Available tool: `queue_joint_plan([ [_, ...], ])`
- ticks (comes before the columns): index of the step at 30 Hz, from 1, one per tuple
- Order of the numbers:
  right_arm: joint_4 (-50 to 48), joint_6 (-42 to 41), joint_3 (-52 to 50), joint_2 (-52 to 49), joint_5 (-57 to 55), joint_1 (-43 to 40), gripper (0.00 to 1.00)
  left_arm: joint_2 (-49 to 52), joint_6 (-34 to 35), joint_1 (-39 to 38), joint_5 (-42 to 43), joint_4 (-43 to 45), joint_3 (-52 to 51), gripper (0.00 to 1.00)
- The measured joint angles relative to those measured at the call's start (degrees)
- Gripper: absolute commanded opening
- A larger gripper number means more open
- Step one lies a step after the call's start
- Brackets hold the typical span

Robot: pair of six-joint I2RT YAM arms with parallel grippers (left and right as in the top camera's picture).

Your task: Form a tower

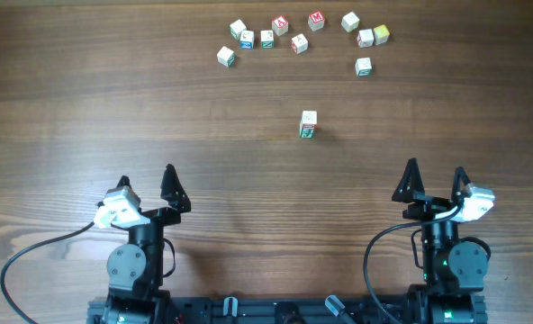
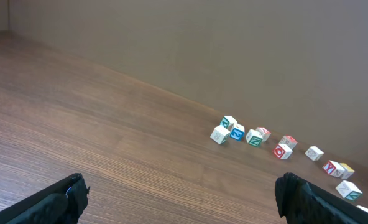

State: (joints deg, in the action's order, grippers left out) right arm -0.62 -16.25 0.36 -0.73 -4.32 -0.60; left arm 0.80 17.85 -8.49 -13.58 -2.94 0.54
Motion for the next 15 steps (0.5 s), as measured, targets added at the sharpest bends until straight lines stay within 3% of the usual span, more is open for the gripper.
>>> queue_joint_plan([
  [15,0.0,0.0,-0.02,0.0,0.0,0.0,1.0,0.0,-1.09,0.31,0.2,0.02,0.0,1.0],
])
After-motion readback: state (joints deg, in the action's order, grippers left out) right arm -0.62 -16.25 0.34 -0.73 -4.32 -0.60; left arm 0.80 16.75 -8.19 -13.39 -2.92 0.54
